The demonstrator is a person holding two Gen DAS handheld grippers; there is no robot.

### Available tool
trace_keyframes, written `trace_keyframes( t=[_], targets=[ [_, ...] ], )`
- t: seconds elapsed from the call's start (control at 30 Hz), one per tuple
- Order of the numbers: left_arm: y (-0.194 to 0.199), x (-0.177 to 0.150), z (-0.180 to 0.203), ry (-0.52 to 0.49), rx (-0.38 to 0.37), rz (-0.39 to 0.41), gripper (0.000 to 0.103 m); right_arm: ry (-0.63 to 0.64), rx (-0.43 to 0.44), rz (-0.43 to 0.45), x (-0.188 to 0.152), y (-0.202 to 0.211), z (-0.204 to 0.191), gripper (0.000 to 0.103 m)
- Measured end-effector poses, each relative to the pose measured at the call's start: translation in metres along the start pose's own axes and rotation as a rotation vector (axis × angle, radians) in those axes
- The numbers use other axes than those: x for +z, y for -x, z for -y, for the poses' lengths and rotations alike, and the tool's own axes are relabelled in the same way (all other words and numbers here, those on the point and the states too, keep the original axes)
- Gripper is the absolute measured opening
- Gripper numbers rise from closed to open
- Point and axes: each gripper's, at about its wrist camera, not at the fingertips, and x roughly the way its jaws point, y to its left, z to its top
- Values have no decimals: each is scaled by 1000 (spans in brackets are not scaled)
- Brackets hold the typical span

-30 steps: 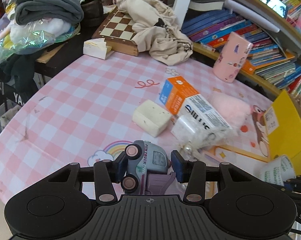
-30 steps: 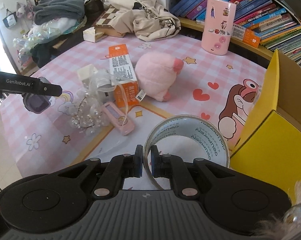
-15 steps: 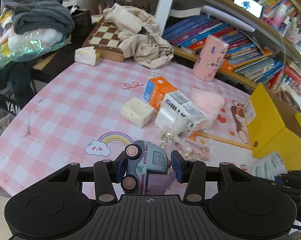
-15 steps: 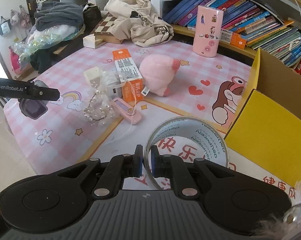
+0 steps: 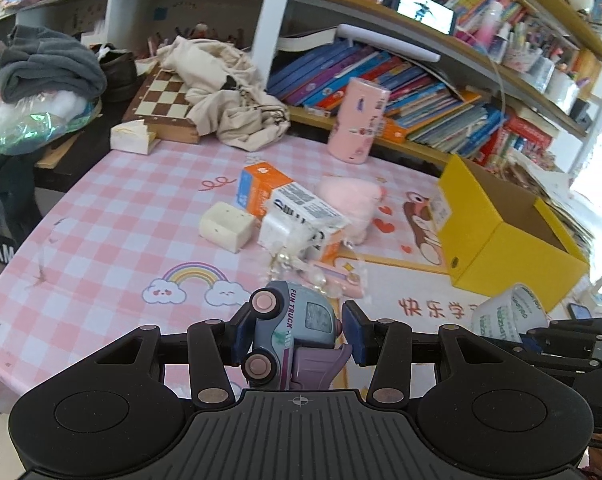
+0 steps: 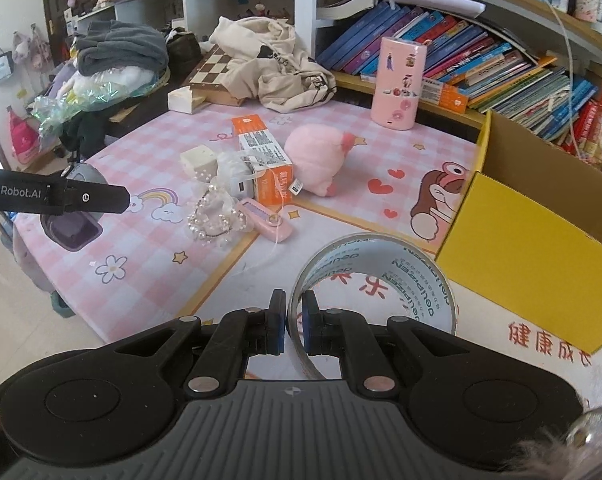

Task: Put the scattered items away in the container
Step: 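Carry the tape roll and toy truck over the yellow box with both tools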

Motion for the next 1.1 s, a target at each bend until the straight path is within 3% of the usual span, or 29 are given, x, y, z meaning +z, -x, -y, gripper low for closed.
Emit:
trace_keyframes(
  t=[0.7,1.1],
  targets=[
    [-1,-15,36,-99,-161,-23,45,-78,-129,5,-32,36,7,8],
    [-25,-10,75,-158,-218,-57,45,-136,-176,-10,-43,43,40,8]
  ],
)
